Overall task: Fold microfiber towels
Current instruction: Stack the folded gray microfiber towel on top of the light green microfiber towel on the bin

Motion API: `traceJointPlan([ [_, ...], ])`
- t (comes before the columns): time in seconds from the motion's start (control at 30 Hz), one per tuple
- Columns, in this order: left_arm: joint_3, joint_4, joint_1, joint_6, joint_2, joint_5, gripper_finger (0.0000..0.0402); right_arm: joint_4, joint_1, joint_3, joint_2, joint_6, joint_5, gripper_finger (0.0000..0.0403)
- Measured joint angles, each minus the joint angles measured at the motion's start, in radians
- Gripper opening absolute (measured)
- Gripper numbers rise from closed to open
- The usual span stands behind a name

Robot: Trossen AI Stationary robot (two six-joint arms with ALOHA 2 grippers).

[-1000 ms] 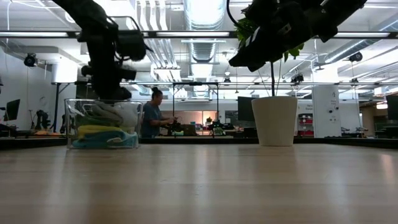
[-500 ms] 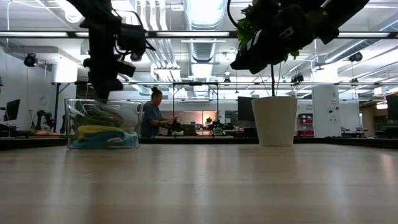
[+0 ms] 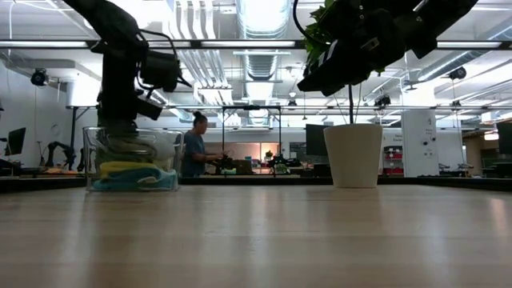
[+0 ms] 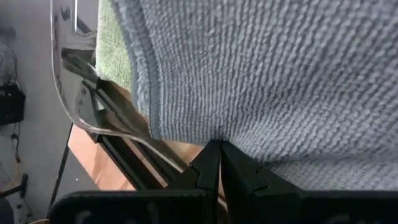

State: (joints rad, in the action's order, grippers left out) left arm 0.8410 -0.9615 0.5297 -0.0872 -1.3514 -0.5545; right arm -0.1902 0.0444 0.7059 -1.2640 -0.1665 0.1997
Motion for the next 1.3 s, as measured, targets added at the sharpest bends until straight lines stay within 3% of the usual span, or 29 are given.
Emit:
traceJointPlan([
  [0.33,0.148,-0.232,-0.024,-0.013,0.025,0.040,0.0000,-0.002,0.000,0.000,0.000,0.010,0.000,0.0009],
  [0.57,0.164,-0.205,-0.041,0.064,0.054,0.388,0.0000,-0.002,0.000,0.000,0.000,0.009,0.000,0.0009],
  [0.93,0.048,-0.138,-0.041,0.065,0.029,0.396,0.0000,-0.002,0.000,0.000,0.000,0.005,0.000,0.0009],
  [1.3,0.170,-0.215,-0.041,0.070,0.042,0.387,0.0000,-0.002,0.000,0.000,0.000,-0.005,0.000,0.0009],
])
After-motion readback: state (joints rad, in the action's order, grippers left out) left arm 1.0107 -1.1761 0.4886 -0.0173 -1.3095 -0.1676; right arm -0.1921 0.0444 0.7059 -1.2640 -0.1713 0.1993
